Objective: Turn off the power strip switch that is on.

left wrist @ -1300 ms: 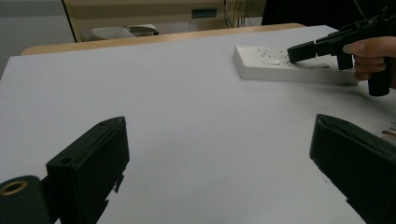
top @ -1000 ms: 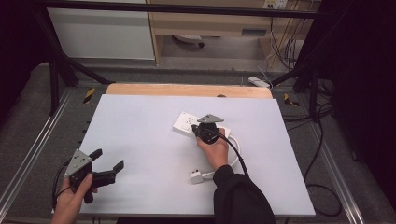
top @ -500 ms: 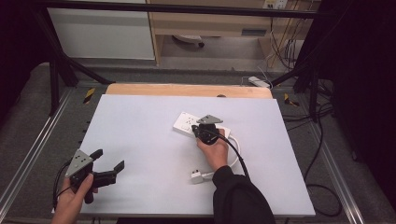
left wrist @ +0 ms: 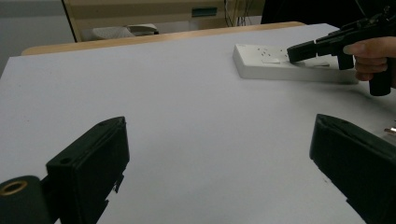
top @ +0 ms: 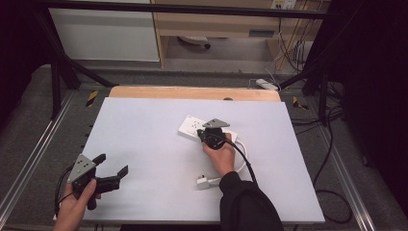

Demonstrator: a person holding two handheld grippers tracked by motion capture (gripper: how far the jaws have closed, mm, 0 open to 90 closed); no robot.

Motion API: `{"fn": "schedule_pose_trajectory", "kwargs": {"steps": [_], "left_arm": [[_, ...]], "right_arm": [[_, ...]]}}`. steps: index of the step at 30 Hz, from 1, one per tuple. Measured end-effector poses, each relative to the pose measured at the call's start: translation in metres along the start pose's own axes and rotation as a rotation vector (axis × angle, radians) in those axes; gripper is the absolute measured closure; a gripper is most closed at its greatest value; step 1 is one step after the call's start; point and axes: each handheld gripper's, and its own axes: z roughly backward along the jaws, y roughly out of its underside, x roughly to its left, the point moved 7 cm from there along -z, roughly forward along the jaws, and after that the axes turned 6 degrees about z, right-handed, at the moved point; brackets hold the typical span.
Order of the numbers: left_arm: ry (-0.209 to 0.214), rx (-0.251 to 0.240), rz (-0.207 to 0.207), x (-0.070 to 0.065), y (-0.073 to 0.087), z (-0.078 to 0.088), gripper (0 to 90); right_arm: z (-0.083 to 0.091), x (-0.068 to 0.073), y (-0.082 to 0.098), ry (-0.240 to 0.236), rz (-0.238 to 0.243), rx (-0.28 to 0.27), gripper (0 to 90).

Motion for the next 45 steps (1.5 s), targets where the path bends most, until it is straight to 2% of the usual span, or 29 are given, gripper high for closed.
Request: {"fn": "schedule_pose_trajectory", "kwargs": {"steps": [22,34,45], "left_arm": [[-0.001,-0.001,0.002,0.0,0.0,0.0,4.7],[0.0,0.001,0.004,0.0,0.001,-0.001,4.7],[-0.002,0.002,0.004,0.001,0.001,-0.001,4.7]], "right_arm": [[0.006,-0.002,-0.008,0.002,-0.006,-0.028,90.0],[0.016,-0.009,-0.018,0.004,-0.038,-0.064,90.0],[0.025,-0.013,-0.027,-0.005,-0.052,-0.099,82.0]]}}
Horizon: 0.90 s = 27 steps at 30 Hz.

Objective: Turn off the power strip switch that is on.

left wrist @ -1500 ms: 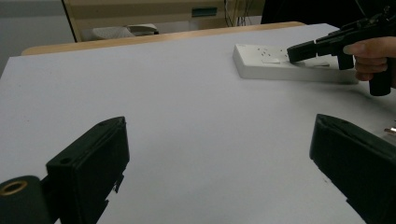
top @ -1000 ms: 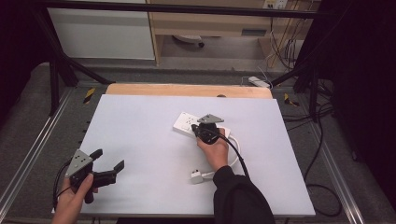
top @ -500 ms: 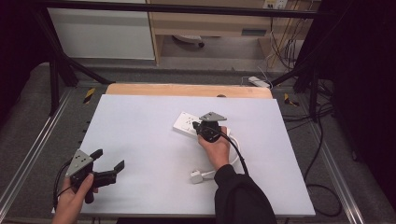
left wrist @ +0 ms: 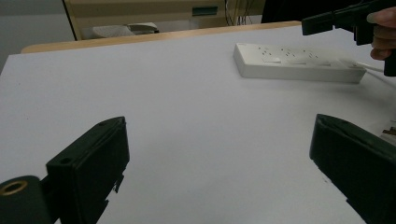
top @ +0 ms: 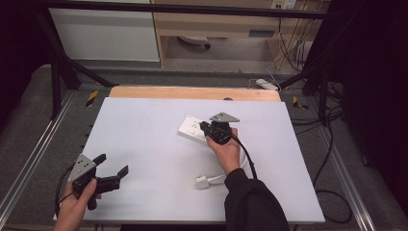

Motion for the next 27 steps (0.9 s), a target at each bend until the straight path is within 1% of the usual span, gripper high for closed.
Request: {"fn": "schedule_pose_trajectory", "kwargs": {"steps": [7,9,11,12,17,27], "left_arm": [[0.0,0.0,0.0,0.0,0.0,0.0,4.7],[0.0,0.0,0.0,0.0,0.0,0.0,4.7],[-0.001,0.0,0.0,0.0,0.0,0.0,4.7],[-0.001,0.0,-0.001,0.0,0.0,0.0,4.7],[-0.001,0.0,0.0,0.0,0.0,0.0,4.7],[-0.002,0.001,0.0,0.0,0.0,0.0,4.7]], "right_arm": [[0.003,0.0,-0.003,-0.002,-0.005,-0.006,72.7],[0.005,0.0,-0.004,-0.005,-0.011,-0.008,67.2],[0.006,0.0,-0.005,-0.006,-0.017,-0.011,63.4],[0.007,-0.001,-0.006,-0.005,-0.015,-0.013,60.5],[0.011,-0.004,-0.009,-0.003,-0.035,-0.015,45.7],[0.023,-0.01,-0.014,0.006,-0.049,-0.015,25.0]]}}
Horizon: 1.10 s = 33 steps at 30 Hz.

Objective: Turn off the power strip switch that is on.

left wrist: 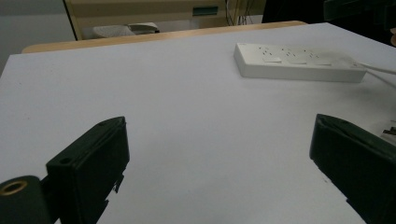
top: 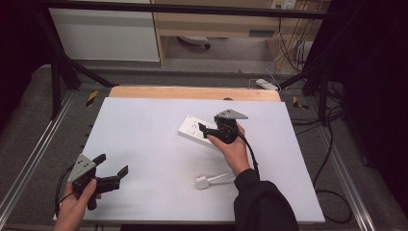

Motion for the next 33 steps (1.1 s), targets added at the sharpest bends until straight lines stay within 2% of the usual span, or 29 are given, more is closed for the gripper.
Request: {"fn": "schedule_pose_trajectory", "kwargs": {"steps": [5,10,24,33], "left_arm": [[-0.001,0.0,-0.002,0.0,0.0,0.0,4.7],[-0.001,-0.002,0.002,0.0,0.0,0.001,4.7],[-0.003,-0.002,0.004,0.0,0.0,0.001,4.7],[-0.002,-0.003,0.004,0.0,0.0,0.001,4.7]], "right_arm": [[0.008,-0.003,-0.004,0.012,0.001,-0.003,13.9],[0.019,-0.007,-0.008,0.024,0.006,-0.015,8.7],[0.066,-0.025,-0.008,0.036,-0.003,-0.074,4.0],[0.099,-0.034,0.002,0.061,-0.019,-0.106,3.1]]}}
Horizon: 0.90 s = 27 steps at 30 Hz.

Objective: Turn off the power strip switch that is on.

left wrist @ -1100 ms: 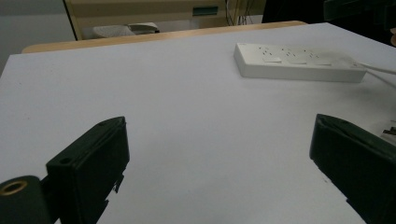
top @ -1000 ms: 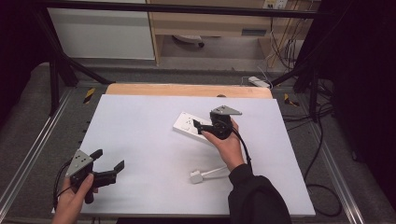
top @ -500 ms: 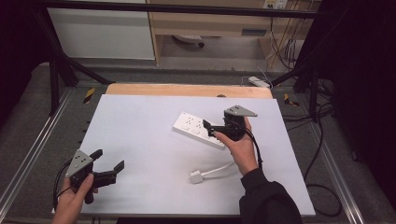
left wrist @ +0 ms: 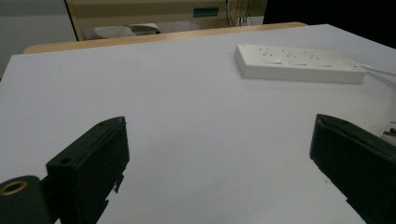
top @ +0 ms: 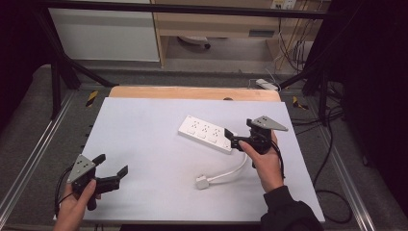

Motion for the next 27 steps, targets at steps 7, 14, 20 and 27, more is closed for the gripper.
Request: {"fn": "schedule_pose_trajectory", "kwargs": {"steps": [7,14,20,27], "left_arm": [[0.003,-0.002,0.005,0.0,0.0,0.0,4.7],[0.0,-0.005,0.008,0.0,0.0,0.001,4.7],[0.001,-0.007,0.011,0.0,-0.001,0.001,4.7],[0.003,-0.009,0.015,0.0,-0.001,0.001,4.7]], "right_arm": [[0.025,-0.009,0.013,0.03,-0.006,-0.012,2.7],[0.045,-0.017,0.026,0.048,-0.01,-0.018,2.1],[0.058,-0.024,0.039,0.068,-0.001,-0.019,2.0],[0.071,-0.033,0.053,0.104,0.009,-0.036,3.1]]}}
